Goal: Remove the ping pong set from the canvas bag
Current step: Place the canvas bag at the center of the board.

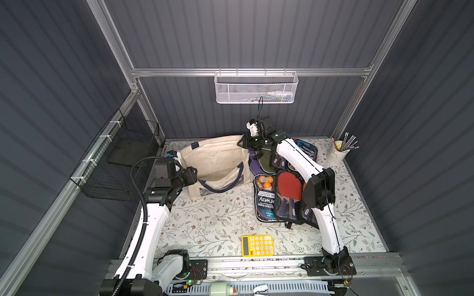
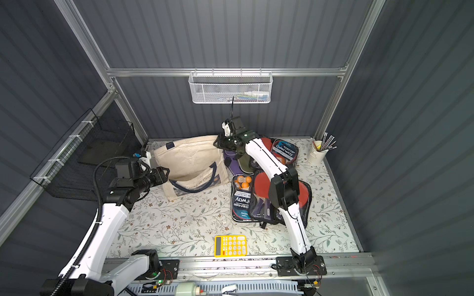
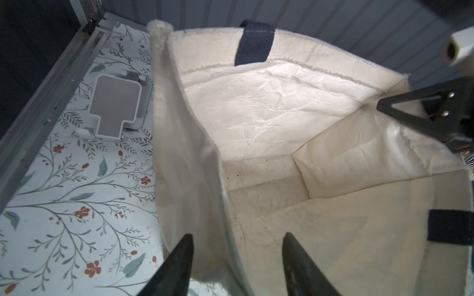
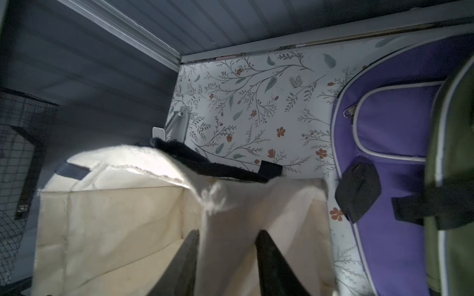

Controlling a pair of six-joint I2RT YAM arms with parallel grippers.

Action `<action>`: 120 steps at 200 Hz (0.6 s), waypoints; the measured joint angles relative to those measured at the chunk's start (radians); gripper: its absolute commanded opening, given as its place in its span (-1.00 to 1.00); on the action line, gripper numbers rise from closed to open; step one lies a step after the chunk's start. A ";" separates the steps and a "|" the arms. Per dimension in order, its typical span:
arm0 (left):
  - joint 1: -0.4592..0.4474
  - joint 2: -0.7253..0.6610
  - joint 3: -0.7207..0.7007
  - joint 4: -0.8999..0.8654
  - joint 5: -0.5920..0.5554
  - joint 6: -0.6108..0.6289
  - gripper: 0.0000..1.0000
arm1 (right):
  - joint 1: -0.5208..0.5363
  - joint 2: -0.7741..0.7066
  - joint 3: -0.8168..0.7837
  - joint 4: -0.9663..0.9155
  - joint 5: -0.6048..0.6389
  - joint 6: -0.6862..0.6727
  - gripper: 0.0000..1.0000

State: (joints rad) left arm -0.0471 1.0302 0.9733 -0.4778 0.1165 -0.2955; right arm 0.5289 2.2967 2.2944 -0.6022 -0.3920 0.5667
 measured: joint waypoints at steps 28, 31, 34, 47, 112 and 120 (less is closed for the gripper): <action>0.000 0.000 0.001 0.001 -0.011 0.005 0.99 | 0.000 -0.006 -0.020 0.006 0.005 -0.002 0.11; 0.000 0.000 0.002 0.001 -0.011 -0.004 0.99 | 0.000 -0.008 -0.024 0.007 0.006 -0.008 0.14; 0.000 -0.001 0.002 0.001 -0.011 0.002 0.99 | 0.000 -0.011 -0.029 0.008 0.008 -0.003 0.17; 0.000 -0.002 0.002 0.003 -0.015 -0.001 0.99 | 0.000 -0.027 -0.048 0.010 0.014 -0.009 0.35; 0.000 -0.050 0.061 0.000 -0.109 -0.001 0.99 | 0.000 -0.149 -0.124 0.035 0.031 -0.037 0.98; 0.000 -0.059 0.076 -0.001 -0.138 -0.001 0.99 | 0.000 -0.164 -0.129 0.036 0.034 -0.040 0.98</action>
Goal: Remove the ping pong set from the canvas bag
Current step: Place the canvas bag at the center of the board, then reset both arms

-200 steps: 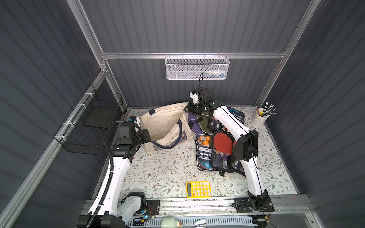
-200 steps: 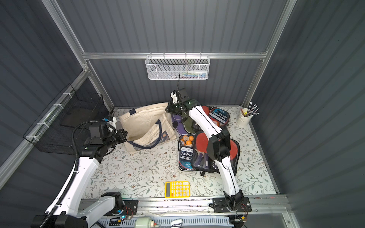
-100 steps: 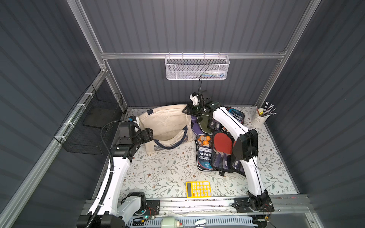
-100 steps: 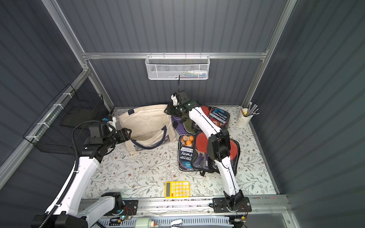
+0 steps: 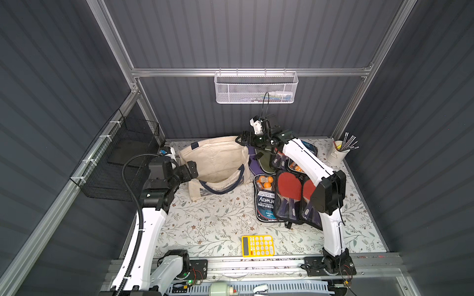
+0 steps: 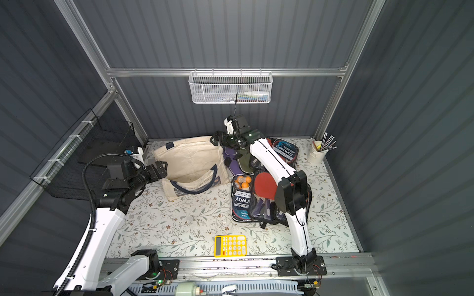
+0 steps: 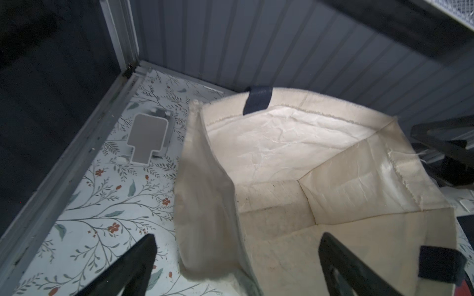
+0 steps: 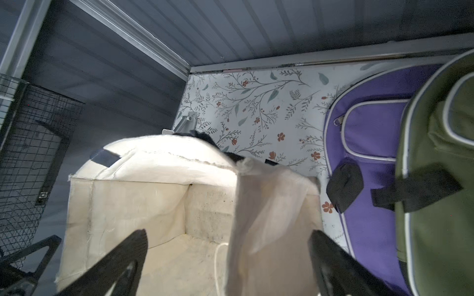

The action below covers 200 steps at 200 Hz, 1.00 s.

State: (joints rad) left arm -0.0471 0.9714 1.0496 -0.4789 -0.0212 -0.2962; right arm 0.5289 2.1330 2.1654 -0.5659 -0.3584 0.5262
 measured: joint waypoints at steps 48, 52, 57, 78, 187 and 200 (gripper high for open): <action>0.000 -0.008 0.087 -0.086 -0.294 0.000 0.99 | 0.000 -0.128 -0.087 0.003 0.055 -0.045 0.98; 0.000 -0.005 0.092 -0.100 -0.321 -0.001 0.99 | 0.000 -0.146 -0.103 0.004 0.062 -0.050 0.98; 0.000 -0.001 0.097 -0.115 -0.350 -0.001 0.99 | 0.000 -0.167 -0.121 0.005 0.071 -0.056 0.98; 0.000 0.009 0.097 -0.192 -0.444 -0.003 0.99 | -0.002 -0.274 -0.199 0.004 0.103 -0.078 0.98; -0.021 0.079 0.044 -0.472 -0.404 -0.011 0.99 | -0.171 -0.791 -0.666 0.002 0.140 -0.087 0.98; -0.024 0.083 0.044 -0.476 -0.354 -0.007 0.99 | -0.199 -0.834 -0.719 -0.005 0.140 -0.085 0.98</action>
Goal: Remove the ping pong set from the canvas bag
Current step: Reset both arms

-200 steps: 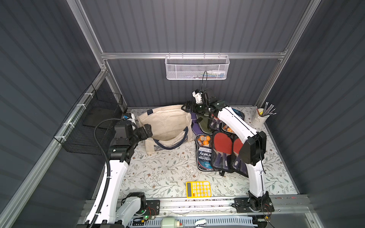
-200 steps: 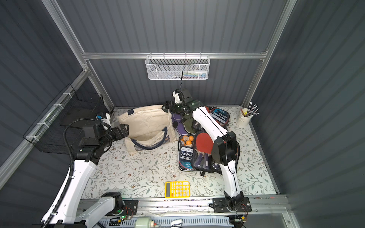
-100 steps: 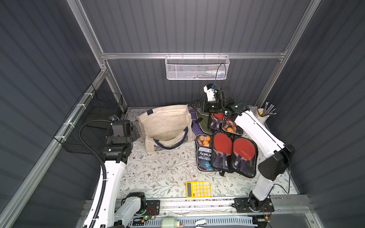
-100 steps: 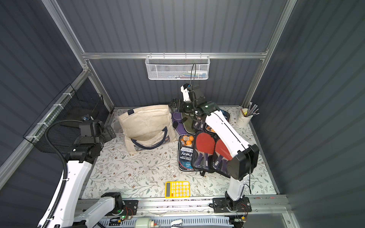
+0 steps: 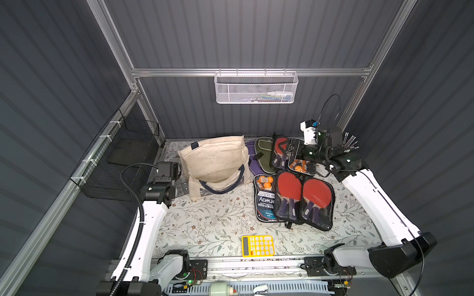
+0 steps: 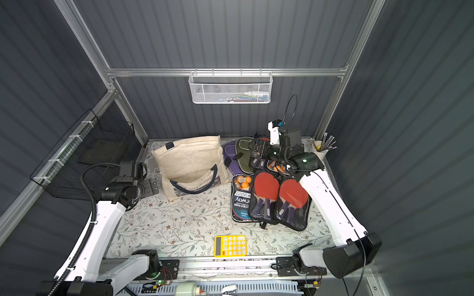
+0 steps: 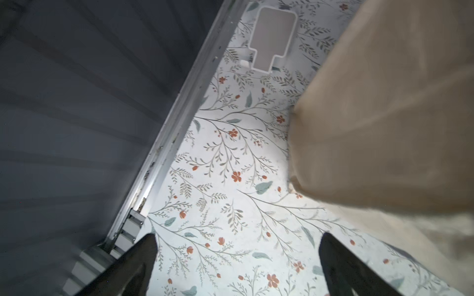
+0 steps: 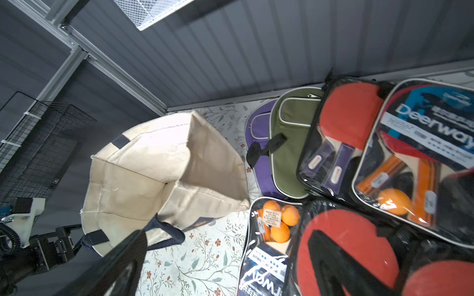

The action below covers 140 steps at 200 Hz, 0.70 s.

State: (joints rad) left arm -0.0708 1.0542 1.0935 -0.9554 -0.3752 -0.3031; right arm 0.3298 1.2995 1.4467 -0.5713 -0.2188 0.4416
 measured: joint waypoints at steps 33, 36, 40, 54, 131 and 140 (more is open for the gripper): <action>-0.001 0.047 -0.006 0.009 0.150 0.003 0.99 | -0.075 -0.078 -0.095 -0.015 -0.010 0.004 0.98; -0.001 0.050 -0.009 0.013 0.161 0.003 0.99 | -0.082 -0.083 -0.103 -0.016 -0.013 0.003 0.98; -0.001 0.055 -0.014 0.016 0.177 0.003 0.99 | -0.090 -0.089 -0.110 -0.019 -0.016 0.004 0.98; -0.003 0.063 -0.030 0.021 0.219 0.002 0.99 | -0.119 -0.109 -0.139 -0.024 -0.023 0.004 0.98; -0.033 0.085 -0.201 0.188 0.323 -0.040 0.99 | -0.211 -0.129 -0.273 0.033 -0.050 0.012 0.98; -0.033 0.085 -0.227 0.221 0.324 -0.046 0.99 | -0.213 -0.124 -0.298 0.048 -0.049 0.011 0.98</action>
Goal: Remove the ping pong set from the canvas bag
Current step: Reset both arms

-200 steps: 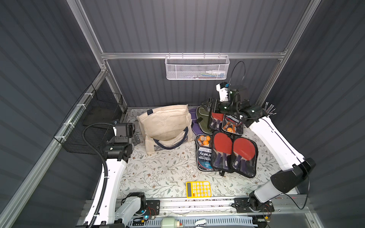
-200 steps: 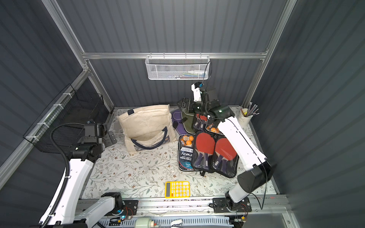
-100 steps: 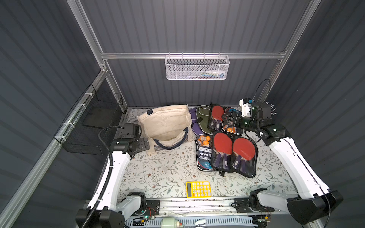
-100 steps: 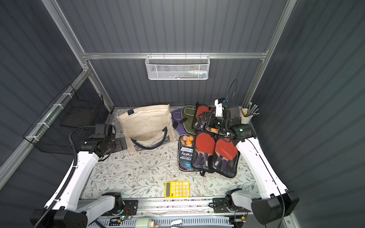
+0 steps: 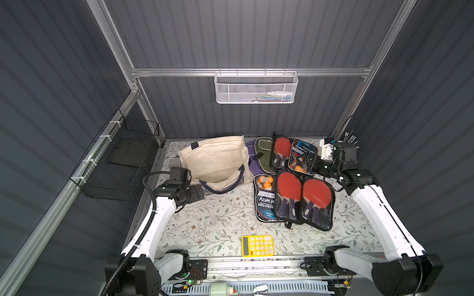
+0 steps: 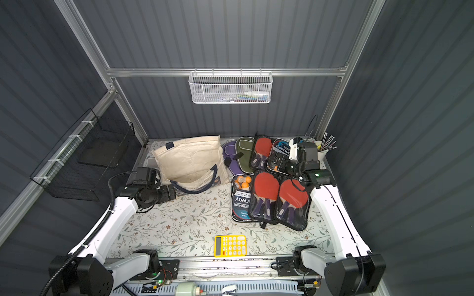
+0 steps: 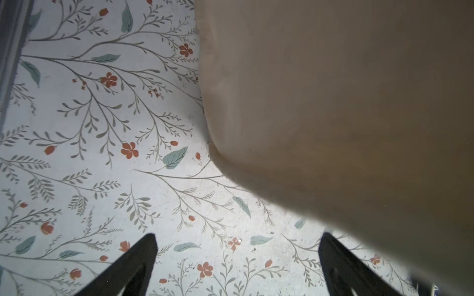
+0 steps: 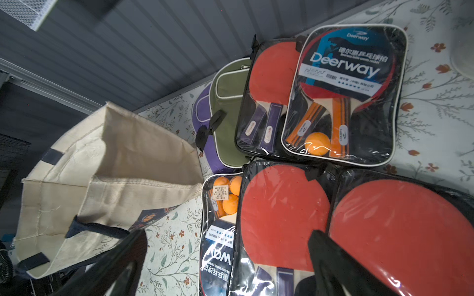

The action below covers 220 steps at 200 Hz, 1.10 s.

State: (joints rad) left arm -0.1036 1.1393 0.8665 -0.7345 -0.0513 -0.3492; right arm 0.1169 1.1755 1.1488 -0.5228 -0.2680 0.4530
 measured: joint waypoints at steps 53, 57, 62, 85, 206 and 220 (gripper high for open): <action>-0.008 0.012 -0.073 0.186 -0.036 -0.056 0.99 | -0.023 0.014 -0.129 0.104 0.034 -0.009 0.98; -0.010 0.016 -0.085 0.203 -0.044 -0.060 0.99 | -0.026 0.014 -0.141 0.117 0.038 -0.009 0.98; -0.012 0.021 -0.102 0.226 -0.052 -0.064 0.99 | -0.028 0.013 -0.154 0.132 0.046 -0.009 0.98; -0.021 0.058 -0.164 0.302 -0.088 -0.079 0.99 | -0.044 0.009 -0.206 0.180 0.065 -0.009 0.98; -0.022 0.180 -0.189 0.584 -0.206 -0.024 0.99 | -0.087 0.043 -0.296 0.392 0.123 -0.029 0.98; -0.022 0.194 -0.189 0.616 -0.216 -0.013 0.99 | -0.092 0.041 -0.304 0.422 0.138 -0.046 0.98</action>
State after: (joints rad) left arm -0.1257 1.3334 0.6777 -0.1184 -0.2668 -0.3626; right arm 0.0246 1.2163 0.8444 -0.1005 -0.1295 0.4068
